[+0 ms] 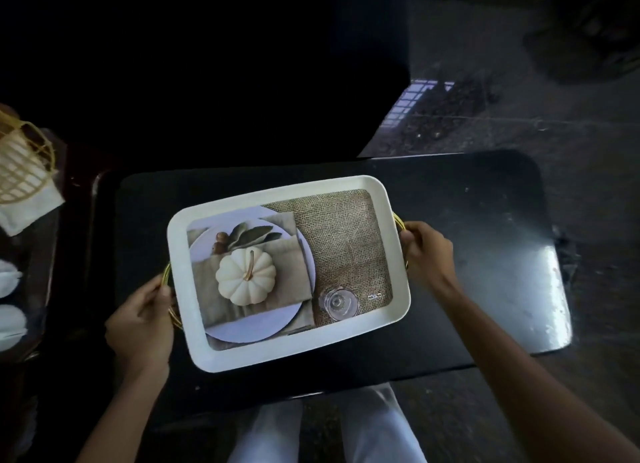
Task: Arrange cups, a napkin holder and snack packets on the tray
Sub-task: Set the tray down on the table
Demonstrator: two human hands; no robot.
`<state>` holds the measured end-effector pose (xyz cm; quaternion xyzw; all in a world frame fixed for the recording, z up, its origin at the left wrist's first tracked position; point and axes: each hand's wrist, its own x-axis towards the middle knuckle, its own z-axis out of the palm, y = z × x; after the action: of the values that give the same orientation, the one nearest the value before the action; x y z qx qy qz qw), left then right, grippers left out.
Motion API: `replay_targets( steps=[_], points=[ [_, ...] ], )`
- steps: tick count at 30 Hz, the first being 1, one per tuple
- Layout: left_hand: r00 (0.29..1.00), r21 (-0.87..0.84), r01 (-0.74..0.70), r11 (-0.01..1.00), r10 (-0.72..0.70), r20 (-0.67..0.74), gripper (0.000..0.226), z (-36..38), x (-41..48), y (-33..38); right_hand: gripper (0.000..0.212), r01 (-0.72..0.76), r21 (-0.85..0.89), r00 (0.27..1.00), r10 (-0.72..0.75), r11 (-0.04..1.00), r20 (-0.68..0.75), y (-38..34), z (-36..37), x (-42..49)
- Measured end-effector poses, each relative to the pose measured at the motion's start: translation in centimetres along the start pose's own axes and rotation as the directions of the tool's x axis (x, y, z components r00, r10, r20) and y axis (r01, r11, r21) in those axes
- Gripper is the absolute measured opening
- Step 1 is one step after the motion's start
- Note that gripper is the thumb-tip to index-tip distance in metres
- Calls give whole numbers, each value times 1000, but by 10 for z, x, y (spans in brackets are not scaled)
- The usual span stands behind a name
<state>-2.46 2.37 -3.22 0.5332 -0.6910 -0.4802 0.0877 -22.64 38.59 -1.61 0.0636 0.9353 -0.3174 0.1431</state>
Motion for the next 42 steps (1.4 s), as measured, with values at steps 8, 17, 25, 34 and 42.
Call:
replay_targets(
  steps=[8, 17, 25, 34, 42],
  points=[
    [997, 52, -9, 999, 5, 73, 27, 69, -42, 27, 21, -135, 9, 988, 135, 991, -80, 69, -56, -3],
    [997, 100, 42, 994, -48, 62, 27, 105, -52, 20, 22, -144, 7, 989, 145, 989, -35, 102, -54, 10],
    [995, 85, 90, 992, -94, 46, 28, 114, -52, 12, 22, -145, -3, 989, 145, 989, 5, 111, -45, 20],
    [997, 128, 26, 991, -35, 71, 28, 125, -44, 17, 20, -163, 10, 987, 163, 987, 7, 119, -42, 27],
    [998, 227, -22, 974, 8, 62, 24, 127, -38, 23, 22, -164, 16, 986, 164, 986, 16, 114, -46, 25]
  ],
)
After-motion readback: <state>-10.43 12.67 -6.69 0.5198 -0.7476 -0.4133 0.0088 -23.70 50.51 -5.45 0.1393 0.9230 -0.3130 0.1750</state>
